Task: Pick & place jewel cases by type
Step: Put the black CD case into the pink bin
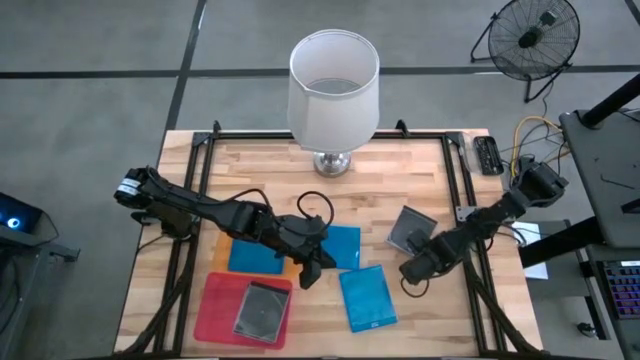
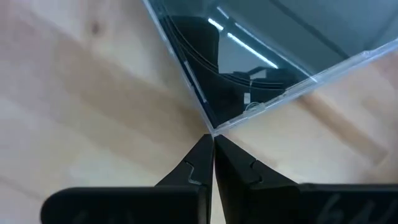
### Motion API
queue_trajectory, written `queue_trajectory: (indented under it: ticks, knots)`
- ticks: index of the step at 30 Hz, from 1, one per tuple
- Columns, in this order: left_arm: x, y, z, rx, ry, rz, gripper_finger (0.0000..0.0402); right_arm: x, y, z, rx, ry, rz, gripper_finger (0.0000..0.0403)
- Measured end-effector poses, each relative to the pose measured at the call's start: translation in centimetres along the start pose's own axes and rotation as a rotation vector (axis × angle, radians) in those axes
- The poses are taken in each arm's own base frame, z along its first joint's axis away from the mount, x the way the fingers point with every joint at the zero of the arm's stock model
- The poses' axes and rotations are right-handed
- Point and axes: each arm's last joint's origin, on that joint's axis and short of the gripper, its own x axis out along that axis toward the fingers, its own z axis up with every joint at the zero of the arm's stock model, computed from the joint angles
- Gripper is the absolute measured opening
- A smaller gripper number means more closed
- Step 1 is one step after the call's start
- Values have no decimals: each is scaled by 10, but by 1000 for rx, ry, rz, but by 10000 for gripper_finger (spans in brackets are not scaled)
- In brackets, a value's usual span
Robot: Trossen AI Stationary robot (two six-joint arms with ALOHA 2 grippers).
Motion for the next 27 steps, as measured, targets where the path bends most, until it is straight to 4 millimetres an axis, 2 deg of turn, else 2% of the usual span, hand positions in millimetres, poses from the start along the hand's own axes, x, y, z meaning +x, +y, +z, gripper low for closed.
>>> queue_trajectory:
  ticks: [10, 27]
  knots:
    - [0, 0, 1, -1, -6, -5, 0, 1, 5, 40, 2, -76, 73, 8]
    - [0, 1, 2, -18, -40, 35, 0, 0, -4, 118, 31, -228, 178, 8]
